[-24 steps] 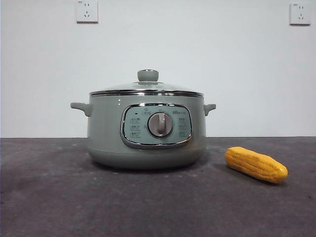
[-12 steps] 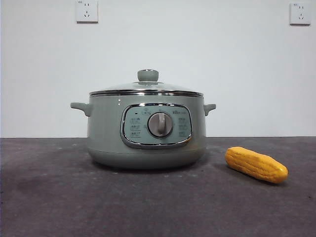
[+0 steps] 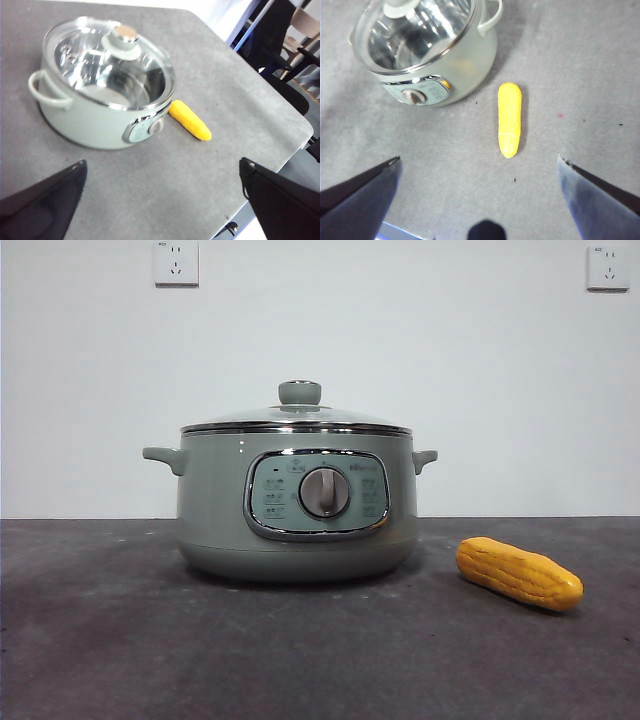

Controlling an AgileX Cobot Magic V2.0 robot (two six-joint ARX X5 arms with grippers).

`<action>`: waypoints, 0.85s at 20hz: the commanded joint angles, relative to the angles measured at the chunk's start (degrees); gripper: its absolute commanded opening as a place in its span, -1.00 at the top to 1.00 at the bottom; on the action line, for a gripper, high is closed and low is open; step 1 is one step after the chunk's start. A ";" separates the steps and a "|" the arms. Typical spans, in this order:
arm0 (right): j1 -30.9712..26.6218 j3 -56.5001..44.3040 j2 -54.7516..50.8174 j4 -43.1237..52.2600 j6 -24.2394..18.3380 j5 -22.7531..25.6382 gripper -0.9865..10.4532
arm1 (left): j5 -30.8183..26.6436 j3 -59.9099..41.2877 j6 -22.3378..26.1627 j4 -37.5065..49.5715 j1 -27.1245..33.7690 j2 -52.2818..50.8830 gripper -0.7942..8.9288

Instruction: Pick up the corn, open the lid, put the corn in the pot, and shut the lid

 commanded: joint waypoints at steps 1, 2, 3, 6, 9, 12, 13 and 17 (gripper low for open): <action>2.58 0.11 5.57 1.97 0.22 0.50 -0.21 | 0.28 0.31 0.39 0.48 -0.35 0.26 -0.35; 4.09 0.11 9.09 2.80 0.17 1.92 -0.21 | 0.28 0.31 0.39 0.42 -0.35 0.48 -0.35; 5.49 0.11 12.11 3.63 0.17 3.34 -0.21 | 0.31 0.31 0.39 0.39 -0.35 0.50 -0.35; 10.21 0.11 22.84 8.24 0.17 8.81 -0.21 | 0.33 0.31 0.37 0.42 -0.35 0.48 -0.35; 13.00 0.11 31.74 12.57 0.17 12.52 -0.21 | 0.33 0.31 0.39 0.42 -0.35 0.50 -0.34; 15.28 0.11 39.08 15.39 0.15 16.39 -0.21 | 0.31 0.31 0.39 0.42 -0.35 0.59 -0.35; 15.89 0.11 40.94 15.93 0.15 17.51 -0.21 | 0.31 0.31 0.39 0.42 -0.35 0.76 -0.35; 16.79 0.11 46.23 17.25 0.20 18.64 -0.03 | 0.31 0.31 0.37 0.42 -0.37 1.40 -0.34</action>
